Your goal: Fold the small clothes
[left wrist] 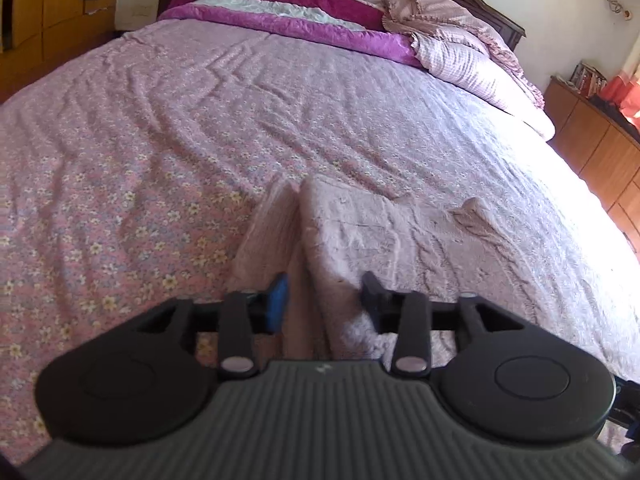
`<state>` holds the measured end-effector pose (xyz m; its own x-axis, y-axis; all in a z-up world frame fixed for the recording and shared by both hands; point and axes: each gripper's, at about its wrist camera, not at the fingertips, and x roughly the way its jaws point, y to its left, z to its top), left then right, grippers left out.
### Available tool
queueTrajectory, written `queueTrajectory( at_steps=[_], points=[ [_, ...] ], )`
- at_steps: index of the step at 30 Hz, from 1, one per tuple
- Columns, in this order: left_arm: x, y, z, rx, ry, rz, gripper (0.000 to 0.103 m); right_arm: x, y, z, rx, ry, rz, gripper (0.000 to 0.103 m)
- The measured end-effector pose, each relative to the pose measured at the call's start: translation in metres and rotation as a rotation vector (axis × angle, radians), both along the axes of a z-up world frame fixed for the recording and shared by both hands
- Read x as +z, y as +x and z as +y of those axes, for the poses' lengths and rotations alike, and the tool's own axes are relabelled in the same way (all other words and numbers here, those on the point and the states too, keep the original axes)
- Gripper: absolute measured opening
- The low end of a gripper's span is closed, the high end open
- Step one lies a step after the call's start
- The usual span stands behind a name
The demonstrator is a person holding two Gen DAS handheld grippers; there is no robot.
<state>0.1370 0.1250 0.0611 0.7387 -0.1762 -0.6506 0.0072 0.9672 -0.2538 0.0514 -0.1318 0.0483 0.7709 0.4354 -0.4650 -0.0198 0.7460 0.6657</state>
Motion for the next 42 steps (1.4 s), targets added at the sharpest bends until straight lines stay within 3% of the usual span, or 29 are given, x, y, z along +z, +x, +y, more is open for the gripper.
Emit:
queueTrajectory(
  at_steps=[5,10,20,21,22,28,32,36,42],
  points=[
    [-0.007,-0.001,0.002,-0.010,-0.003,-0.003,0.050,-0.004,0.002,0.001,0.004,-0.002,0.009,0.082],
    [-0.019,0.006,0.006,-0.027,-0.141,0.041,0.050,-0.007,0.001,0.000,-0.003,0.002,0.016,0.082],
    [-0.027,0.015,-0.003,-0.029,-0.222,0.047,0.054,-0.013,0.002,-0.004,-0.014,0.004,0.030,0.082],
    [-0.027,0.015,-0.005,-0.037,-0.227,0.035,0.050,-0.014,0.002,-0.004,-0.015,0.005,0.033,0.082],
    [-0.027,0.015,-0.007,-0.046,-0.221,0.016,0.033,-0.015,0.003,-0.005,-0.015,0.009,0.035,0.082],
    [-0.013,0.007,0.005,-0.053,-0.240,-0.031,0.025,-0.019,0.004,-0.009,-0.026,0.051,0.050,0.082],
    [0.009,-0.002,0.027,-0.036,-0.224,-0.067,0.024,-0.016,0.004,-0.004,-0.013,0.033,0.034,0.082],
    [-0.006,0.003,0.040,-0.056,-0.166,0.058,0.026,-0.015,0.007,0.003,0.007,0.028,0.035,0.082],
    [-0.016,-0.005,0.051,0.002,-0.164,0.082,0.047,-0.010,0.014,0.019,0.062,-0.011,0.027,0.082]
  ],
)
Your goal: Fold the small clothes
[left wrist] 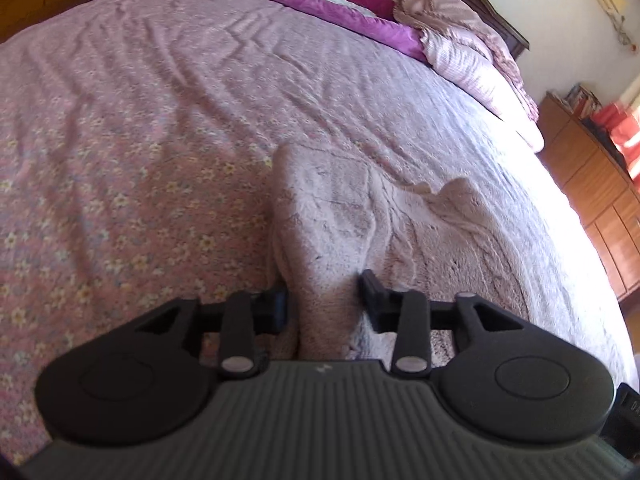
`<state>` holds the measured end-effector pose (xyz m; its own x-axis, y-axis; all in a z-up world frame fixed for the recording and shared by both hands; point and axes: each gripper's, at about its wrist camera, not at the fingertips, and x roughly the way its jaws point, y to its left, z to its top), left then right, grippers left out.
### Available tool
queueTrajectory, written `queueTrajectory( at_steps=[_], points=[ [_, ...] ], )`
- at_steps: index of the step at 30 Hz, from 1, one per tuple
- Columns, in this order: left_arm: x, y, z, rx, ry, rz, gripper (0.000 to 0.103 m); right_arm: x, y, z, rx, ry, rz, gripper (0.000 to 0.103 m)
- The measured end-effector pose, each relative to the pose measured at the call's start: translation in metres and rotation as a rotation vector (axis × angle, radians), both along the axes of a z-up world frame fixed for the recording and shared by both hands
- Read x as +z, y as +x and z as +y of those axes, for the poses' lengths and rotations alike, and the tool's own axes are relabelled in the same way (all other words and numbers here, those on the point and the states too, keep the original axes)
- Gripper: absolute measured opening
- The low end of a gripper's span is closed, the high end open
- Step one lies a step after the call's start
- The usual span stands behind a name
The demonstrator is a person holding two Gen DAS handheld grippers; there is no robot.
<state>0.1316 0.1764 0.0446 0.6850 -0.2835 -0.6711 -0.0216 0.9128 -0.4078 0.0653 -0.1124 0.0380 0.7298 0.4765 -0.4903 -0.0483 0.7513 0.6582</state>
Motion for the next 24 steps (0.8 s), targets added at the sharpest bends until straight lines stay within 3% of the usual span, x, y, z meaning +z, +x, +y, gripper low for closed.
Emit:
queueTrajectory(
  at_steps=[1,4,7,9,14,21,24],
  points=[
    [0.000,-0.002,0.003,0.015,0.004,0.006,0.051,0.002,0.001,0.002,0.006,-0.006,-0.003,0.082],
    [0.003,-0.004,0.010,0.020,-0.005,0.019,0.050,0.007,0.006,0.005,0.039,-0.014,-0.018,0.082],
    [0.004,-0.008,0.010,0.017,0.009,0.035,0.069,0.012,0.019,0.007,0.087,-0.004,-0.006,0.084],
    [0.004,-0.011,0.008,0.008,0.020,0.042,0.075,0.012,0.029,0.006,0.106,0.018,0.018,0.087],
    [-0.012,-0.009,0.012,-0.019,-0.100,0.092,0.075,0.003,0.053,0.009,0.151,0.055,0.073,0.088],
    [-0.029,-0.005,0.009,-0.042,-0.255,0.094,0.074,-0.015,0.075,0.030,0.196,0.086,0.114,0.093],
    [-0.032,-0.004,0.001,-0.054,-0.261,0.080,0.054,-0.016,0.083,0.036,0.213,0.087,0.109,0.095]
  ],
)
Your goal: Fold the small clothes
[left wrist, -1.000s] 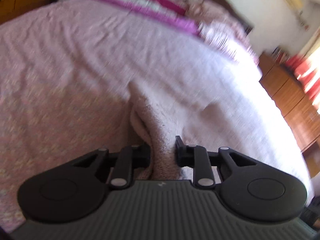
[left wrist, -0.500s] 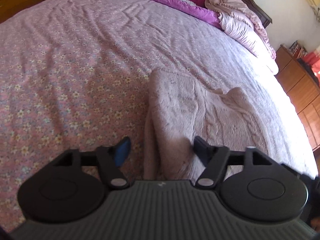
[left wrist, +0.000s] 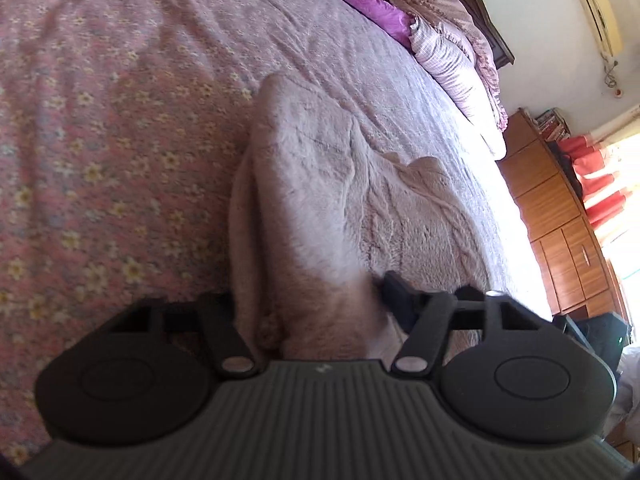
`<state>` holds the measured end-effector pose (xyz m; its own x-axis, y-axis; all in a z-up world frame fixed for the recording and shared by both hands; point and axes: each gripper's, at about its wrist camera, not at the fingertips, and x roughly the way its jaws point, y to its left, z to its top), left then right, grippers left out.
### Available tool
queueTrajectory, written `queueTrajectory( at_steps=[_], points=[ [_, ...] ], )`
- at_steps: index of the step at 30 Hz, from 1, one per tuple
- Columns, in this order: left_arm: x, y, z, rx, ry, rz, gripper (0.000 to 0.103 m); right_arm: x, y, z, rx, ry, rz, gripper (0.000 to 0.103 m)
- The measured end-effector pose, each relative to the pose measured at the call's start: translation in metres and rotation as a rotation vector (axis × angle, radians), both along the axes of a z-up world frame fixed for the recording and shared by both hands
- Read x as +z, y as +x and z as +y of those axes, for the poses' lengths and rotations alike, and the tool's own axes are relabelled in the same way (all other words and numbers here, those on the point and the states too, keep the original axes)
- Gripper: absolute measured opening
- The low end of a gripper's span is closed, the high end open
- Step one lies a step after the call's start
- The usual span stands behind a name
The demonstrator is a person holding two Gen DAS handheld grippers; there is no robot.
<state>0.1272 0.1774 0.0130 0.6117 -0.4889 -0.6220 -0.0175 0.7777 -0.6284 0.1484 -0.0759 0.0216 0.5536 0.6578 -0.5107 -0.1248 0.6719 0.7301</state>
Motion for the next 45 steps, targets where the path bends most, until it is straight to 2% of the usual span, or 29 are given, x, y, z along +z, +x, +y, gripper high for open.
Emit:
queueTrajectory(
  at_steps=[1,2,3,4,6,9,15,20,24,27,29,31,33,35,37,40,45],
  points=[
    [0.000,-0.001,0.000,0.011,-0.010,-0.004,0.046,0.000,0.002,0.001,-0.002,0.004,-0.004,0.093],
    [0.001,-0.002,0.000,0.020,-0.022,-0.010,0.044,0.001,0.002,0.001,-0.026,0.006,-0.006,0.087],
    [0.004,-0.003,0.001,0.027,-0.028,-0.020,0.042,0.002,0.001,0.000,-0.053,-0.002,-0.010,0.069],
    [0.007,-0.004,0.000,0.031,-0.033,-0.031,0.040,0.006,0.001,0.000,-0.059,-0.016,-0.019,0.061],
    [0.015,-0.005,-0.005,0.027,-0.024,-0.049,0.040,0.017,-0.002,-0.001,-0.065,-0.035,-0.044,0.055],
    [0.030,-0.006,-0.018,0.004,-0.033,-0.071,0.039,0.039,-0.005,-0.005,-0.061,-0.038,-0.068,0.052],
    [0.052,-0.021,-0.053,-0.050,-0.053,-0.118,0.038,0.082,-0.026,-0.045,-0.093,-0.016,-0.104,0.052],
    [0.057,-0.045,-0.088,-0.104,-0.030,-0.139,0.036,0.099,-0.073,-0.084,-0.146,-0.022,-0.124,0.052],
    [0.048,-0.063,-0.110,-0.174,0.053,-0.119,0.036,0.085,-0.117,-0.111,-0.191,-0.012,-0.104,0.052],
    [0.033,-0.070,-0.121,-0.204,0.136,-0.081,0.036,0.056,-0.134,-0.123,-0.216,-0.014,-0.024,0.053],
    [0.026,-0.072,-0.124,-0.222,0.182,-0.078,0.041,0.036,-0.138,-0.129,-0.230,-0.018,0.023,0.054],
    [0.023,-0.074,-0.124,-0.217,0.194,-0.068,0.044,0.019,-0.137,-0.131,-0.233,-0.041,0.046,0.058],
    [0.024,-0.076,-0.122,-0.206,0.202,-0.067,0.046,0.012,-0.141,-0.130,-0.233,-0.046,0.038,0.060],
    [0.027,-0.080,-0.121,-0.193,0.232,-0.069,0.050,0.015,-0.148,-0.129,-0.236,-0.074,0.024,0.064],
    [0.033,-0.085,-0.122,-0.170,0.279,-0.073,0.061,0.024,-0.152,-0.124,-0.234,-0.121,-0.001,0.070],
    [0.041,-0.095,-0.125,-0.124,0.386,-0.089,0.073,0.036,-0.161,-0.118,-0.239,-0.180,-0.040,0.073],
    [0.051,-0.112,-0.129,-0.103,0.470,-0.106,0.073,0.052,-0.181,-0.119,-0.276,-0.211,-0.092,0.082]
  ],
)
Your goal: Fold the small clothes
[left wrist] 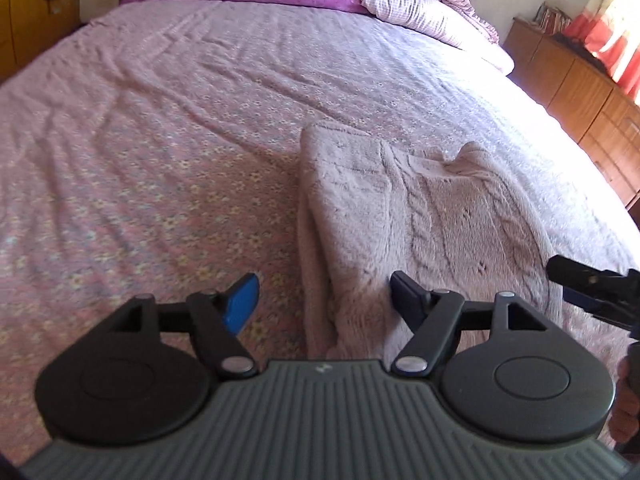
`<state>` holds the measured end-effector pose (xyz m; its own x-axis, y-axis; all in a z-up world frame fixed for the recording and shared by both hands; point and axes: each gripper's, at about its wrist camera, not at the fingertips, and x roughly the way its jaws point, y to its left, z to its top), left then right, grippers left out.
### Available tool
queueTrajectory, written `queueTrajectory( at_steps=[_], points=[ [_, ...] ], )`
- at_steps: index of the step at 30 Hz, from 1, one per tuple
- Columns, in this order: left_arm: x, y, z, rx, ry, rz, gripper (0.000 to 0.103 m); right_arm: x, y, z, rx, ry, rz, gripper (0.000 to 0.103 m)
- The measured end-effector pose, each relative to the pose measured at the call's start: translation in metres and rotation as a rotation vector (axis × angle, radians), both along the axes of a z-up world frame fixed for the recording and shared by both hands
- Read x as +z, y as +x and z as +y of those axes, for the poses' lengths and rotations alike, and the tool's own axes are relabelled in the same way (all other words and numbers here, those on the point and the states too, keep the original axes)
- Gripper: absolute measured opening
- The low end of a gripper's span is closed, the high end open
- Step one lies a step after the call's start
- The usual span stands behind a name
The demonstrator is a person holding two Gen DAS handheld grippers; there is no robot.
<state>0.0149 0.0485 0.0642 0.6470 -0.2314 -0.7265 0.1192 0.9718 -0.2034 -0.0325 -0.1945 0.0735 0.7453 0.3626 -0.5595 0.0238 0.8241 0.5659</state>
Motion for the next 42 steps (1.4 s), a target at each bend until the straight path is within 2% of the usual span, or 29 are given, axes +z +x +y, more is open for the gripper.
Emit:
queueTrajectory(
  at_steps=[2,4,6,11,15,21,29,42],
  points=[
    [0.002,-0.011,-0.002,0.017,0.023,-0.010,0.075,0.004,-0.004,0.000,-0.003,-0.015,-0.011,0.085],
    [0.003,-0.023,-0.004,0.030,0.048,-0.017,0.086,0.008,-0.017,0.003,-0.011,-0.041,-0.032,0.091],
    [0.002,-0.032,-0.008,0.053,0.078,-0.015,0.090,0.011,-0.029,0.007,-0.012,-0.077,-0.053,0.095],
    [-0.011,-0.051,-0.021,0.100,0.142,0.026,0.090,0.007,-0.048,0.013,0.016,-0.150,-0.038,0.099],
    [-0.024,-0.064,-0.033,0.090,0.142,0.023,0.090,-0.007,-0.054,0.021,0.032,-0.196,0.026,0.100],
    [-0.051,-0.070,-0.052,0.063,0.209,0.081,0.090,-0.028,-0.064,0.041,0.054,-0.319,0.107,0.101],
    [-0.058,-0.071,-0.057,0.073,0.234,0.081,0.092,-0.037,-0.065,0.055,0.033,-0.405,0.141,0.102],
    [-0.058,-0.070,-0.056,0.070,0.233,0.085,0.093,-0.044,-0.059,0.055,0.023,-0.419,0.169,0.103]
  ],
)
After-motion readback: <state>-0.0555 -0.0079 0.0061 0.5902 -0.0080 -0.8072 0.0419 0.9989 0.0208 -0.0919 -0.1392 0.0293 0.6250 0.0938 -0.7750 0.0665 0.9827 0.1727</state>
